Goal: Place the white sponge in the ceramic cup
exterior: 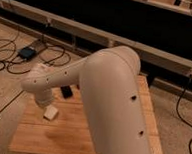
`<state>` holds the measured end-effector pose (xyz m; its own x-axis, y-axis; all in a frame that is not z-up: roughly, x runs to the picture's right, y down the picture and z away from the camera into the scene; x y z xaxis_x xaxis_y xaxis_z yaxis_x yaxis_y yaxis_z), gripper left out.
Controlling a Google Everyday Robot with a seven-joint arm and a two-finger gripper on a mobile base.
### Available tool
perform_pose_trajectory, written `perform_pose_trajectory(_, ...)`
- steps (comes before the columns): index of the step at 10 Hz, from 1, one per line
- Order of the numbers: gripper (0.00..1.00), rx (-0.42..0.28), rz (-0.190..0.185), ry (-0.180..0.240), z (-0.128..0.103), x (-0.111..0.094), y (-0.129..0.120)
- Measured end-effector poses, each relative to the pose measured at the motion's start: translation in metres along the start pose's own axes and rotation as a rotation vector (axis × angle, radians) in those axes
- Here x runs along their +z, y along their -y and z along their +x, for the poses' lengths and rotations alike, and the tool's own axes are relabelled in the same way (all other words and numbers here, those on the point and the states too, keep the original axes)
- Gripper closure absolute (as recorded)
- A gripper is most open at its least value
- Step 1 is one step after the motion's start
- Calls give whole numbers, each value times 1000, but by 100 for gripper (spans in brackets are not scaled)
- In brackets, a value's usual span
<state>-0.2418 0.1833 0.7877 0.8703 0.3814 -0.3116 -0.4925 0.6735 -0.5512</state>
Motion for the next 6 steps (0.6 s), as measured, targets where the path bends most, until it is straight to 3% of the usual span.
perform_pose_trajectory(6,20,-71,4,-40,-37,30,-2)
